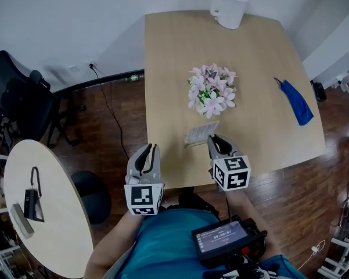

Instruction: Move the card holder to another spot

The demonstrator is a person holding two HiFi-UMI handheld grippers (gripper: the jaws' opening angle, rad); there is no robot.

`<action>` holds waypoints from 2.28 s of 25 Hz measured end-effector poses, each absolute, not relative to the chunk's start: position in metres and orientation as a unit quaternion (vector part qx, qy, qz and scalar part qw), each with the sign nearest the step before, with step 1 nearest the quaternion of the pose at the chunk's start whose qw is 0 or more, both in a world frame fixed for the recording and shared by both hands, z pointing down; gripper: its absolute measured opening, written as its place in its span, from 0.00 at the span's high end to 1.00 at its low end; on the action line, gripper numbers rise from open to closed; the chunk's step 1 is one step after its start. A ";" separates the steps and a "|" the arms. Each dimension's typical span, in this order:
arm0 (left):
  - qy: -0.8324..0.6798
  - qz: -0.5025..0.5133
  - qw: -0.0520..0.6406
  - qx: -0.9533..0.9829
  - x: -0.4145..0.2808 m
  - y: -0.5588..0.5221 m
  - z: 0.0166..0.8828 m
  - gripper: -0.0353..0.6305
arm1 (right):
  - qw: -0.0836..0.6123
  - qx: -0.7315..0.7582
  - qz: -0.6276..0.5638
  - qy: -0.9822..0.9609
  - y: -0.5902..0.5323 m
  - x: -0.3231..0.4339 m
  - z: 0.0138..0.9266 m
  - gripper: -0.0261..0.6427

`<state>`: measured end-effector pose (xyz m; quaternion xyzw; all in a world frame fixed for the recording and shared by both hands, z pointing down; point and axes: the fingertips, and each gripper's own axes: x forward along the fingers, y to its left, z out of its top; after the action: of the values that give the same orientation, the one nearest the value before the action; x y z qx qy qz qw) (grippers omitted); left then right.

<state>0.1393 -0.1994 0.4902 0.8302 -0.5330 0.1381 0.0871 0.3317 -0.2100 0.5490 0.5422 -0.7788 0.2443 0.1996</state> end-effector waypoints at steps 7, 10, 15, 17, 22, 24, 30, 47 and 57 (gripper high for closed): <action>-0.575 0.086 0.061 0.812 0.086 -0.208 0.433 0.86 | 0.163 0.512 0.178 -0.825 -0.239 0.285 0.449 0.91; -0.590 0.051 0.045 0.805 0.060 -0.207 0.395 0.87 | 0.143 0.498 0.144 -0.843 -0.249 0.255 0.405 0.91; -0.610 0.020 0.025 0.792 0.016 -0.200 0.344 0.88 | 0.106 0.466 0.107 -0.872 -0.258 0.201 0.345 0.91; -0.621 0.010 0.019 0.783 -0.002 -0.196 0.330 0.89 | 0.092 0.449 0.098 -0.883 -0.256 0.180 0.327 0.91; -0.642 0.002 0.020 0.766 -0.037 -0.186 0.321 0.93 | 0.075 0.420 0.072 -0.902 -0.247 0.141 0.295 0.91; -0.644 0.002 0.024 0.765 -0.045 -0.185 0.325 0.93 | 0.073 0.416 0.066 -0.904 -0.246 0.132 0.289 0.91; -0.623 0.017 0.023 0.781 -0.045 -0.181 0.334 0.93 | 0.080 0.417 0.066 -0.903 -0.244 0.122 0.291 0.91; -0.625 0.017 0.018 0.780 -0.040 -0.173 0.334 0.93 | 0.087 0.421 0.069 -0.900 -0.234 0.125 0.295 0.91; -0.665 0.009 0.024 0.747 -0.077 -0.158 0.341 0.92 | 0.095 0.395 0.071 -0.911 -0.230 0.091 0.302 0.91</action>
<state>-0.0773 -0.1576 0.3410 0.7466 -0.6648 0.0094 0.0236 0.0909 -0.2298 0.3025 0.3949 -0.9111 0.0706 0.0950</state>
